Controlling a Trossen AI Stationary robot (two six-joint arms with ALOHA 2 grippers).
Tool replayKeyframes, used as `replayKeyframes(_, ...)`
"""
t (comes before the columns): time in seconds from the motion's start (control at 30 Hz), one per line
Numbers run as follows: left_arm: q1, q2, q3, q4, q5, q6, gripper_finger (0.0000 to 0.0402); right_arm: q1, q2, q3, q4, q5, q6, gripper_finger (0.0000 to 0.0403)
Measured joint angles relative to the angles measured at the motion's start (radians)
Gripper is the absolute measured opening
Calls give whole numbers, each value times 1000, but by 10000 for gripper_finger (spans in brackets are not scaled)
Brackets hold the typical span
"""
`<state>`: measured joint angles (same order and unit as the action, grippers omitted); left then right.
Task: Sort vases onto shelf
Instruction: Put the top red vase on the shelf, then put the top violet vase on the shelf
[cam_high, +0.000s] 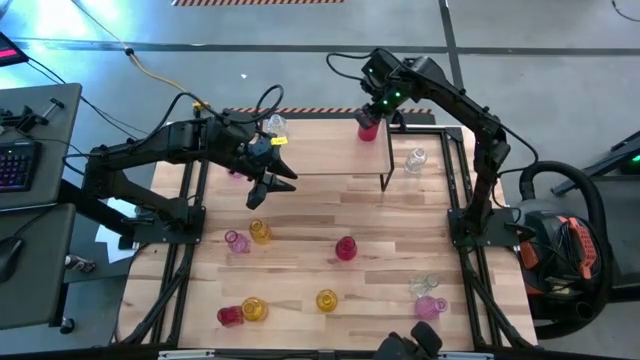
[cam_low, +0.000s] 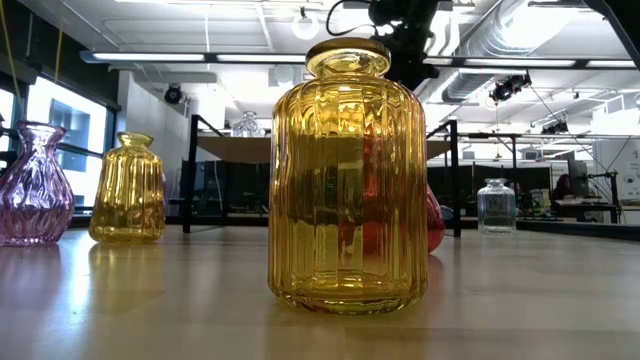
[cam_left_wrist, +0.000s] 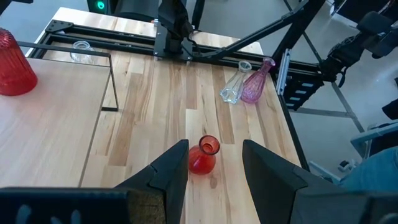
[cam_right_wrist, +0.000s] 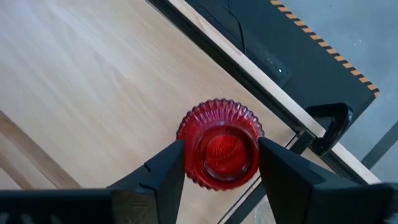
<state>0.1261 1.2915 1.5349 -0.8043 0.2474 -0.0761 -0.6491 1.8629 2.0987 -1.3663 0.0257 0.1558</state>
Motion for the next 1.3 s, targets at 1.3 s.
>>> replayKeyframes(1.3,2,0,0,-234,-118,0,142,38,-63,254,-210,-63,71,179)
